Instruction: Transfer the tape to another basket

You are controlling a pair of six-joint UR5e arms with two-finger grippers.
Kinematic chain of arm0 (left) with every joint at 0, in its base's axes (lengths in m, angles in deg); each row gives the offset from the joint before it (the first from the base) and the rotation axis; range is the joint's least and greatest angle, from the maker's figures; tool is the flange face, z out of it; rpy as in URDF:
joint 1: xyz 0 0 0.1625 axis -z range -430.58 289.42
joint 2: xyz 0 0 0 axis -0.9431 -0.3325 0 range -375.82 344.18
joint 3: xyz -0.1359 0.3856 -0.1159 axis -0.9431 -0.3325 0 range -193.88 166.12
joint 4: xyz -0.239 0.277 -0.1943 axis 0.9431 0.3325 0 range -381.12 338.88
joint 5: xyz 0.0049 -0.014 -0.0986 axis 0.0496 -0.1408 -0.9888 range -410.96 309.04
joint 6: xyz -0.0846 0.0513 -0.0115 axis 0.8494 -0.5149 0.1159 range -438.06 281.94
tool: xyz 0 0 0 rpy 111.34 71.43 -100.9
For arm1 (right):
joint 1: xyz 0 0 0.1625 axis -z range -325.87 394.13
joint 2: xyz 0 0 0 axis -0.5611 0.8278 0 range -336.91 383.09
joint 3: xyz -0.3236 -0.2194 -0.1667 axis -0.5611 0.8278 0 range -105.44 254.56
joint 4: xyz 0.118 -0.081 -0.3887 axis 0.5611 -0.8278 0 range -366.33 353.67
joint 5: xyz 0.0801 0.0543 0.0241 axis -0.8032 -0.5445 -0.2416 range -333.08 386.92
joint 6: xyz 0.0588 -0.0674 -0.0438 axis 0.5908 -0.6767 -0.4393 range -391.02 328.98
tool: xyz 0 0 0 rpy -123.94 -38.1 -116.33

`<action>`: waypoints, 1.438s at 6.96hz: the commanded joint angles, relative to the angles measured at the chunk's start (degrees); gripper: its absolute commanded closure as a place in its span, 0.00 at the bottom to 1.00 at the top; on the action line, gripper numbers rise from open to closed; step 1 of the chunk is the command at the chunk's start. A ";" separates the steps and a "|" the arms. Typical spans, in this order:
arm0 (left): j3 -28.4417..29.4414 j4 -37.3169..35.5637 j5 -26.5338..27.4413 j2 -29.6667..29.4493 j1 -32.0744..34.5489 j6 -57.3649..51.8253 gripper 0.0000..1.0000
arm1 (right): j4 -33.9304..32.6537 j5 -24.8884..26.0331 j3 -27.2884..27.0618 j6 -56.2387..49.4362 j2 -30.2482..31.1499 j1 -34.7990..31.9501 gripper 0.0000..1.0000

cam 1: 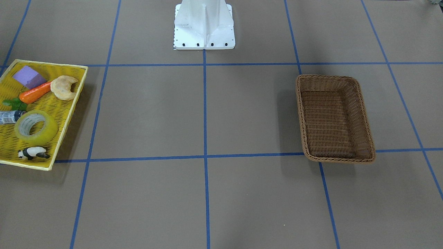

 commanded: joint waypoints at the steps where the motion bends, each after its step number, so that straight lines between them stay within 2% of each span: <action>1: -0.74 0.24 -0.55 -0.17 -0.16 0.17 0.02 | 5.24 0.80 -0.30 -0.21 -2.54 0.00 0.00; 3: -0.65 1.55 -0.03 -1.66 -0.34 -0.79 0.02 | 6.30 -0.68 1.11 -0.20 -3.54 0.53 0.00; 5: -0.56 2.70 0.06 -1.23 -1.92 -0.35 0.02 | 19.16 -1.57 1.81 0.14 -1.96 2.88 0.00; 7: 0.05 4.99 -0.46 -1.74 -2.01 2.61 0.02 | 20.81 -6.73 2.95 0.23 -2.91 9.81 0.00; 9: 1.63 5.17 -0.73 -3.50 -2.01 8.52 0.02 | 20.98 -6.67 2.95 -0.29 -4.49 14.82 0.00; 10: 1.72 5.34 -3.25 -3.51 -2.01 10.09 0.02 | 20.98 -5.71 3.30 -0.56 -5.11 17.20 0.00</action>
